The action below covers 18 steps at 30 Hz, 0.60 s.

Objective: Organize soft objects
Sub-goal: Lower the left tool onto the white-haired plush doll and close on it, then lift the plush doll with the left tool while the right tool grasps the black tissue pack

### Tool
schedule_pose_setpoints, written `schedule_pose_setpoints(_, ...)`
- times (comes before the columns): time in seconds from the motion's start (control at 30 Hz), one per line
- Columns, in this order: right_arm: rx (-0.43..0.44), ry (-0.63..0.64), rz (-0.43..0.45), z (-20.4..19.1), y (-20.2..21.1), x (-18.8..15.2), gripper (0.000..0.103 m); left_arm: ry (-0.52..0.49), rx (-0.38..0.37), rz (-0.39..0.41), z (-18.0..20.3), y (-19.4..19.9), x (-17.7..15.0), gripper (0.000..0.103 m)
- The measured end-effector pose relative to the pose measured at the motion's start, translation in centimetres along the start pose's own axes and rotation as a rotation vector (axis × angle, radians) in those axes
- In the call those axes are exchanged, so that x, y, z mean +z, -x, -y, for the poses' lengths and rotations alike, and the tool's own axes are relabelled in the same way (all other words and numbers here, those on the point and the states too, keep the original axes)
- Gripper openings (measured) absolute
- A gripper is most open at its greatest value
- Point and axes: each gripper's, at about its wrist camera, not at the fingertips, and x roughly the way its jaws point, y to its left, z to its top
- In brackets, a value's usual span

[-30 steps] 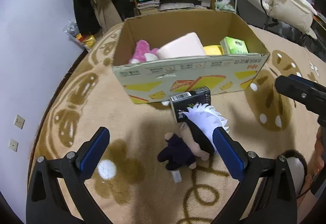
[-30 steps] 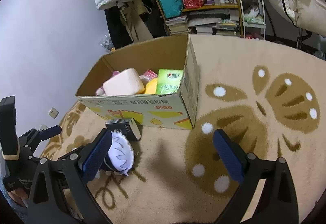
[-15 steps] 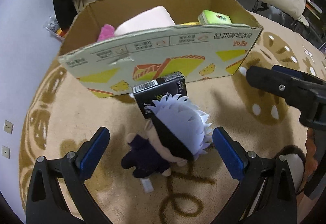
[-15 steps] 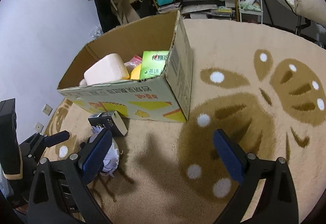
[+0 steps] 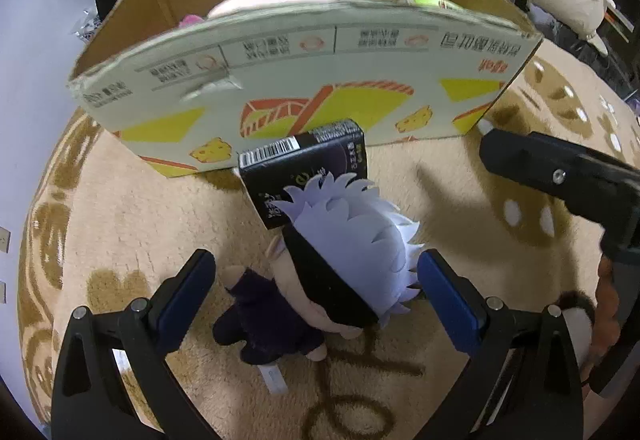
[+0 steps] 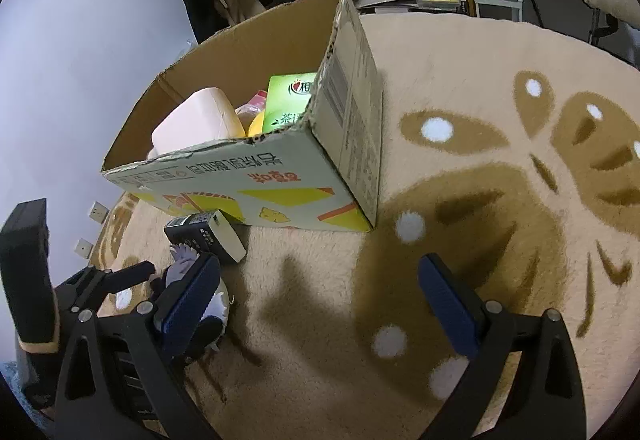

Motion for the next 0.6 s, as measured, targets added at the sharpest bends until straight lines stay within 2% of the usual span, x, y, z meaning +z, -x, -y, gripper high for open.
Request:
schedule_pose_setpoints(0.2, 0.034, 0.001, -0.014, -0.2, -0.7, 0.0, 0.103, 0.007, 0.017, -0.045, 0.1, -2.0, 0.1, 0.100)
schedule_pose_setpoints(0.23, 0.029, 0.002, -0.013, -0.2, -0.7, -0.1, 0.103, 0.013, -0.001, -0.056, -0.1, -2.5, 0.0, 0.097)
schedule_pose_setpoints(0.27, 0.020, 0.004, -0.012, -0.4, -0.9, -0.1, 0.103, 0.018, -0.017, -0.063, -0.3, -2.7, 0.0, 0.089)
schedule_pose_setpoints(0.37, 0.053, 0.007, -0.029, -0.9, -1.7, -0.1, 0.103, 0.077, -0.091, -0.070, -1.5, -2.8, 0.2, 0.076)
schedule_pose_setpoints(0.5, 0.082, 0.039, -0.037, -2.0, -2.1, -0.1, 0.103, 0.106, -0.124, -0.061, -2.4, -2.4, 0.1, 0.067)
schedule_pose_setpoints(0.6, 0.092, 0.046, -0.037, -2.8, -2.4, -0.1, 0.103, 0.142, -0.112, -0.061, -3.3, -1.9, 0.1, 0.064)
